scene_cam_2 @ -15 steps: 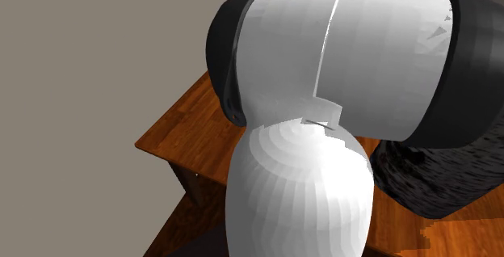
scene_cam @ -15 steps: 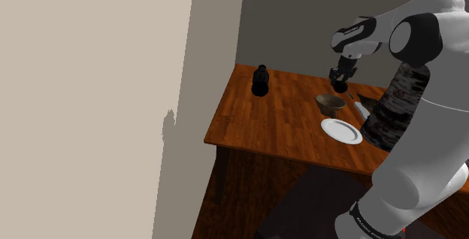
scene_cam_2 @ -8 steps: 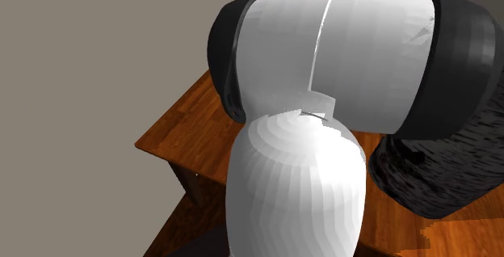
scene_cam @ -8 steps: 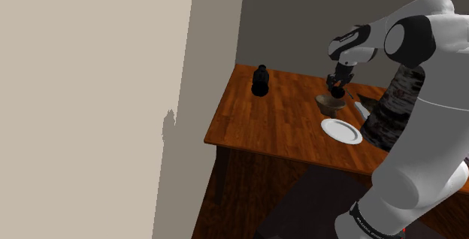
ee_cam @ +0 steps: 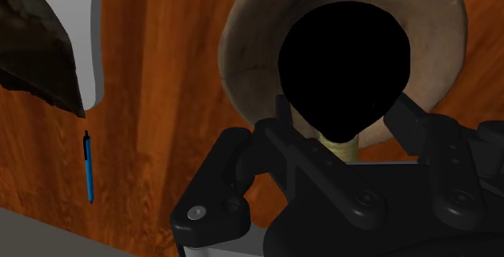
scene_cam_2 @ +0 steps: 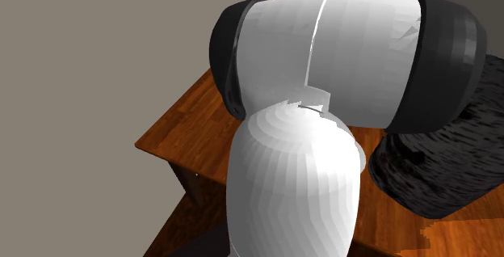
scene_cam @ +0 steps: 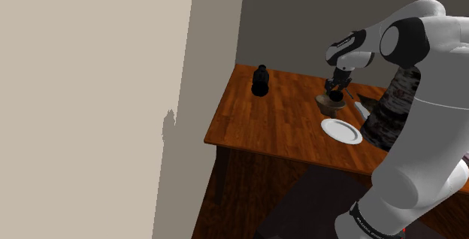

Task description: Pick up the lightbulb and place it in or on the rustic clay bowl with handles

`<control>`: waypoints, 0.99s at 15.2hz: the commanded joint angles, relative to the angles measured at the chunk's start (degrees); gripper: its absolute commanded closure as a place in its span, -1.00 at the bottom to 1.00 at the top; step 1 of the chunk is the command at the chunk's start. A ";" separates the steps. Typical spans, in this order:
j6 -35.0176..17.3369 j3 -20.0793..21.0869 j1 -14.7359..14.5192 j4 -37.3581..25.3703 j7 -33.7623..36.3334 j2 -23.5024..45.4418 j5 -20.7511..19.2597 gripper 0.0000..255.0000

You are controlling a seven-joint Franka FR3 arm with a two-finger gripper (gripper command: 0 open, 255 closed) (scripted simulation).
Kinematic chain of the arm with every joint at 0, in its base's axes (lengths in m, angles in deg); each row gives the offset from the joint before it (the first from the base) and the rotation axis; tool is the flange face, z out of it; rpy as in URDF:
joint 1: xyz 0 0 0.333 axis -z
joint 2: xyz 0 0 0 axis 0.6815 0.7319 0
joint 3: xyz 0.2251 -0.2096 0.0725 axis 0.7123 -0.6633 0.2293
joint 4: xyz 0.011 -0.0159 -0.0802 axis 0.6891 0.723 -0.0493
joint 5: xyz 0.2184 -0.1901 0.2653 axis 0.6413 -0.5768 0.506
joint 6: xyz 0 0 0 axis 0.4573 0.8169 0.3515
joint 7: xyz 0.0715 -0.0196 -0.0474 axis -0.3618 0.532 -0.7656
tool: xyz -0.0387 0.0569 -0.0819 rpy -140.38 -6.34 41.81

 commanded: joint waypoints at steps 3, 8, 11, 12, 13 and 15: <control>-0.04 0.00 0.00 0.01 -0.01 0.00 0.01 1.00; -0.04 0.00 0.00 0.00 -0.01 0.01 0.01 -1.00; 3.01 -0.59 -0.88 -0.80 1.12 -2.54 -1.72 -1.00; 4.58 -0.81 -1.27 -1.33 1.64 -3.74 -2.52 -1.00; 5.84 -0.95 -1.55 -1.80 2.04 -4.64 -3.13 -1.00; 5.83 -0.93 -1.53 -1.80 2.05 -4.65 -3.14 -1.00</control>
